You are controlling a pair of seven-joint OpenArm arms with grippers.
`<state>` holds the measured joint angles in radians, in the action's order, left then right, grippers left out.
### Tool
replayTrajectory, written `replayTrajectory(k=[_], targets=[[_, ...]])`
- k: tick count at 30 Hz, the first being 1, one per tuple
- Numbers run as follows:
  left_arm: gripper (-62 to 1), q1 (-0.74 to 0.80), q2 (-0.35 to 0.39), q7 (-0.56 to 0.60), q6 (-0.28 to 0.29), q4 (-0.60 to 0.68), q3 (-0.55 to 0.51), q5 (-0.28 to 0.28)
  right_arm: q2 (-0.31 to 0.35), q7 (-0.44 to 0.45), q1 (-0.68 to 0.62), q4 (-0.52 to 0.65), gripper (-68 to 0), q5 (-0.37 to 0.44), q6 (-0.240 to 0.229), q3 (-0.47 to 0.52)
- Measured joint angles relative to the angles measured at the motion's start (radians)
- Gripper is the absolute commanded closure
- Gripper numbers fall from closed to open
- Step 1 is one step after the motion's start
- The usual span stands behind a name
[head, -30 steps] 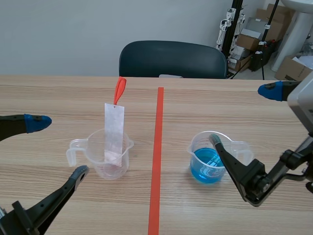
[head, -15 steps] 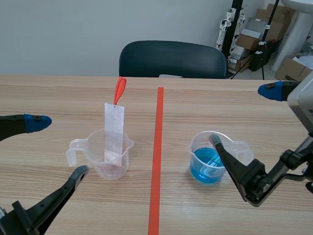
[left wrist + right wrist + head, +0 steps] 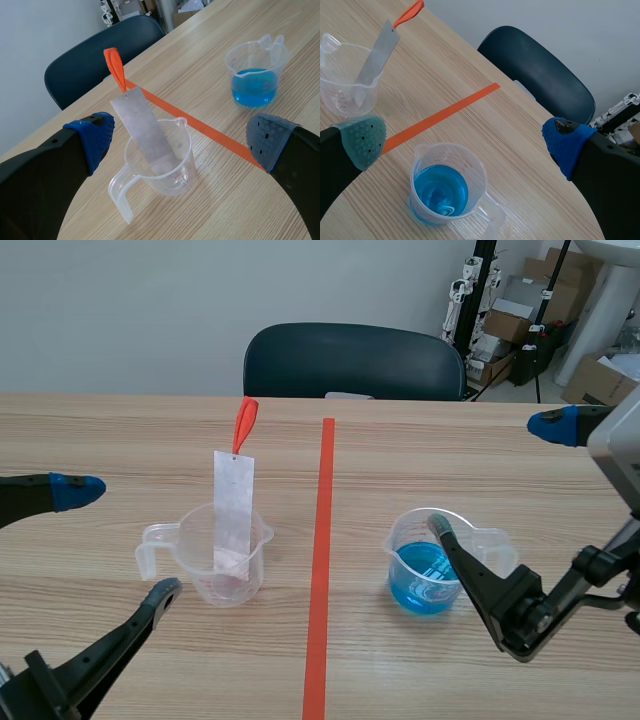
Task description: Do the redox reaction experiment. return to the home posture
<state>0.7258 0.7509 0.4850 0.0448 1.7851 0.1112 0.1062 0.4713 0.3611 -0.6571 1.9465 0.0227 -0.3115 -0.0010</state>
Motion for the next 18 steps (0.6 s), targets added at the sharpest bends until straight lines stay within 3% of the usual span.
replayTrajectory(k=[18], targets=[[-55.5, 0.0, 0.0, 0.0, 0.0, 0.0, 0.0, 0.0, 0.0, -0.014, 0.0, 0.0, -67.9, -0.01, 0.0, 0.0]])
